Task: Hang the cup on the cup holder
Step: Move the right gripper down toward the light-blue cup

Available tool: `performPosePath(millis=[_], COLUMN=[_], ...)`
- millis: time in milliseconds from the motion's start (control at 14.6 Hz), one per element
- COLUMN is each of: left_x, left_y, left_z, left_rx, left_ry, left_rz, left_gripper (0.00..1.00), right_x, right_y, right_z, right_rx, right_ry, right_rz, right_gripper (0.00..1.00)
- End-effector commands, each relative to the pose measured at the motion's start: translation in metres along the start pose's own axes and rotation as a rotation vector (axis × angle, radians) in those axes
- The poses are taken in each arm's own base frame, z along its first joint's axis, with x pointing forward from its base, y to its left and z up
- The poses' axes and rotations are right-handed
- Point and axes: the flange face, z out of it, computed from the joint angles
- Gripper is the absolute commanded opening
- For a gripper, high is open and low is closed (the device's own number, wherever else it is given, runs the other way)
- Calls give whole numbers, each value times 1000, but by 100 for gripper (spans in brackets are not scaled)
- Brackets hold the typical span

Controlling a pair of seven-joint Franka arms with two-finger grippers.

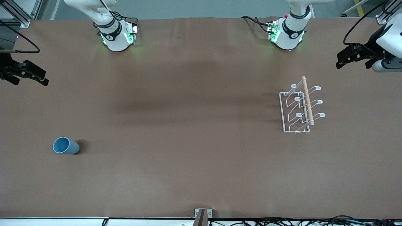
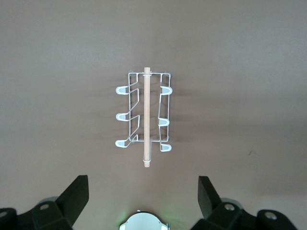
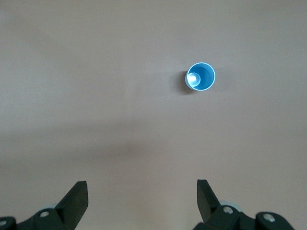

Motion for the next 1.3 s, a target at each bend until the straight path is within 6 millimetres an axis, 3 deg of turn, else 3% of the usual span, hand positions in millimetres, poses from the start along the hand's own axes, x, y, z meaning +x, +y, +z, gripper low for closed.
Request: performPosePath(millis=[0,410,546,956,1092,1229], left_x=[12,18,18,17,17,17], left_y=[6,7,7,6,6,7], left_z=[-10,-14,-14,-13,-13,-13], left_rx=[11,9,9,5,5,2], left_ry=[15,24,24,19,19,19], left_rz=[19,24,24,25,25,27], left_gripper=[100,100,100,100,100,100], right_x=[-3,0,5,52,66,75], right_y=[1,5,15,67,98,109], right_z=[1,2,8,118,161,202], right_rx=[2,2,1,-3,0,3], right_ry=[0,8,6,-25,-24,-29], right_rz=[-8,2,19,55,34,13], right_gripper=[100,100,100,100,100,100])
